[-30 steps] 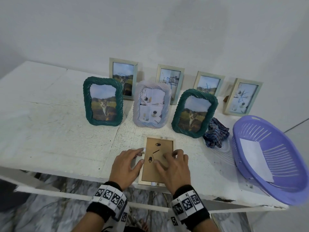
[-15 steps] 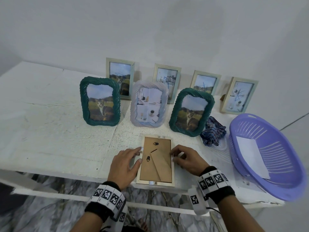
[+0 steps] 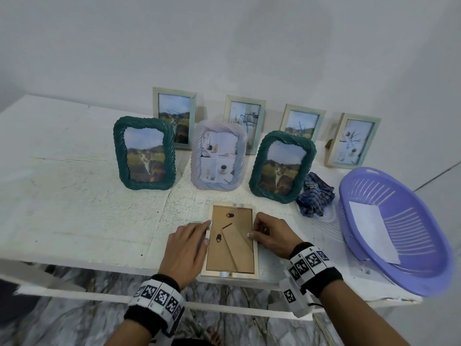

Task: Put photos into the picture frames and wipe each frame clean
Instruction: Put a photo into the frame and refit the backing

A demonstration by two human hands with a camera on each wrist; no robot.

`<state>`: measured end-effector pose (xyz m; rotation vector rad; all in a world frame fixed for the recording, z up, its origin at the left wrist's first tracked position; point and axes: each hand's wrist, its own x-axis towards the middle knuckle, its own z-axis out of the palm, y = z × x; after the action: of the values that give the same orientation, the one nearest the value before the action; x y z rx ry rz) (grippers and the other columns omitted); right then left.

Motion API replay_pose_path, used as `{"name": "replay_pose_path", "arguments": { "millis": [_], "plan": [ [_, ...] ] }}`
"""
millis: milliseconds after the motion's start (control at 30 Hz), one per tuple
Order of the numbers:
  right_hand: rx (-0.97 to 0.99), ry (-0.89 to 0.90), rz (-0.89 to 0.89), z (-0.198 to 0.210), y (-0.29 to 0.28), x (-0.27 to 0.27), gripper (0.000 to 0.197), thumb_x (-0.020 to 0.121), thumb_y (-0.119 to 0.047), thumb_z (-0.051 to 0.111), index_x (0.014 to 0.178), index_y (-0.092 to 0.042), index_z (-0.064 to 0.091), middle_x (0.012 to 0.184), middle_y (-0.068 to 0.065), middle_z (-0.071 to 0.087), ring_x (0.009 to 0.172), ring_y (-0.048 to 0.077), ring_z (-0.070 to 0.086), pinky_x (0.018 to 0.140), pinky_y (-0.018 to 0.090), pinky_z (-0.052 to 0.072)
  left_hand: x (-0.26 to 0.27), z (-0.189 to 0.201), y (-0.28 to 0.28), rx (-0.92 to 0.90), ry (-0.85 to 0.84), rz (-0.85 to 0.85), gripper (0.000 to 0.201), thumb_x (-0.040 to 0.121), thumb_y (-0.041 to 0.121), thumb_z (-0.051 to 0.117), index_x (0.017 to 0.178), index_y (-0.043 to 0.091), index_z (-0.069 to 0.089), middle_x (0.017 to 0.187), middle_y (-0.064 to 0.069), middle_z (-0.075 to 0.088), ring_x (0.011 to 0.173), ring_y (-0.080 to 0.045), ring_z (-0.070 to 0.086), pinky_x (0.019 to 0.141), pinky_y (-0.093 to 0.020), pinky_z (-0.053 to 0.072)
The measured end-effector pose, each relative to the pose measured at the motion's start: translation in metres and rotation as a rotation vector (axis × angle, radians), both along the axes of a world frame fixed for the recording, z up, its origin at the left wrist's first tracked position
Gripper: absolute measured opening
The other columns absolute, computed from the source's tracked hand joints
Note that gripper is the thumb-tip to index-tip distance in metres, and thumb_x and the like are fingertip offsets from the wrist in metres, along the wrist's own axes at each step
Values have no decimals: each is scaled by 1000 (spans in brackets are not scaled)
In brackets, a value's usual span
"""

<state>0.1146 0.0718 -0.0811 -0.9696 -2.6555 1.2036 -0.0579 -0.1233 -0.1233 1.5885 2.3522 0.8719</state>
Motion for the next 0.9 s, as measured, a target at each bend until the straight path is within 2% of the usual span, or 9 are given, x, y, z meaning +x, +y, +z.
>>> {"name": "replay_pose_path", "arguments": {
  "millis": [100,333,433,533,600,667,700,800,900],
  "plan": [
    [21,-13,1,0,-2,0,26,86,-25,68,73,-25,46,72,-10,55,66,5,47,63,19,40,1,2,1,-16,52,-12,43,96,34,31,134,28,51,117,6,54,96,-16,49,74,-33,39],
    [75,-47,14,3,-4,-2,29,87,-27,66,71,-26,42,70,-7,52,64,5,44,58,15,35,1,3,0,3,35,-21,39,96,33,31,129,34,53,115,7,53,96,-14,46,75,-36,42],
    [97,-88,47,8,-3,-4,25,87,-27,66,74,-23,45,72,-4,54,65,9,46,61,20,41,1,4,-1,-8,31,-21,40,97,34,30,131,35,51,116,8,52,97,-14,47,76,-35,41],
    [246,-104,57,15,-4,-11,13,85,-31,62,88,-22,53,81,-1,57,74,15,52,70,33,48,0,5,-1,-12,9,-13,44,96,36,30,138,34,44,117,10,52,99,-13,47,77,-33,39],
    [366,-89,17,17,-6,-21,26,86,-33,57,109,-21,56,95,2,54,87,18,51,77,35,47,0,3,-1,-7,-17,-5,46,97,38,29,141,32,41,117,11,53,99,-12,46,79,-34,40],
    [395,-119,19,16,-7,-33,43,89,-29,53,131,-20,49,108,5,51,100,22,48,85,37,46,0,1,-1,-4,-32,5,47,97,40,29,141,29,41,118,10,54,99,-13,47,79,-34,41],
    [391,-155,30,16,-7,-38,47,90,-25,50,137,-19,44,112,7,49,104,24,47,88,38,45,0,1,-1,-6,-34,8,47,96,41,29,140,28,42,118,9,55,99,-13,47,79,-34,41],
    [379,-222,52,14,-5,-46,44,91,-17,46,135,-14,48,114,11,46,104,29,45,90,36,42,1,0,0,-1,-33,11,48,96,41,30,139,26,45,117,9,55,99,-13,48,79,-34,41],
    [343,-199,35,13,-5,-44,44,89,-13,46,133,-15,51,114,12,45,103,29,45,92,38,41,1,1,0,3,-29,14,48,96,40,31,139,25,46,117,8,55,99,-12,48,79,-33,40]
  ]
}}
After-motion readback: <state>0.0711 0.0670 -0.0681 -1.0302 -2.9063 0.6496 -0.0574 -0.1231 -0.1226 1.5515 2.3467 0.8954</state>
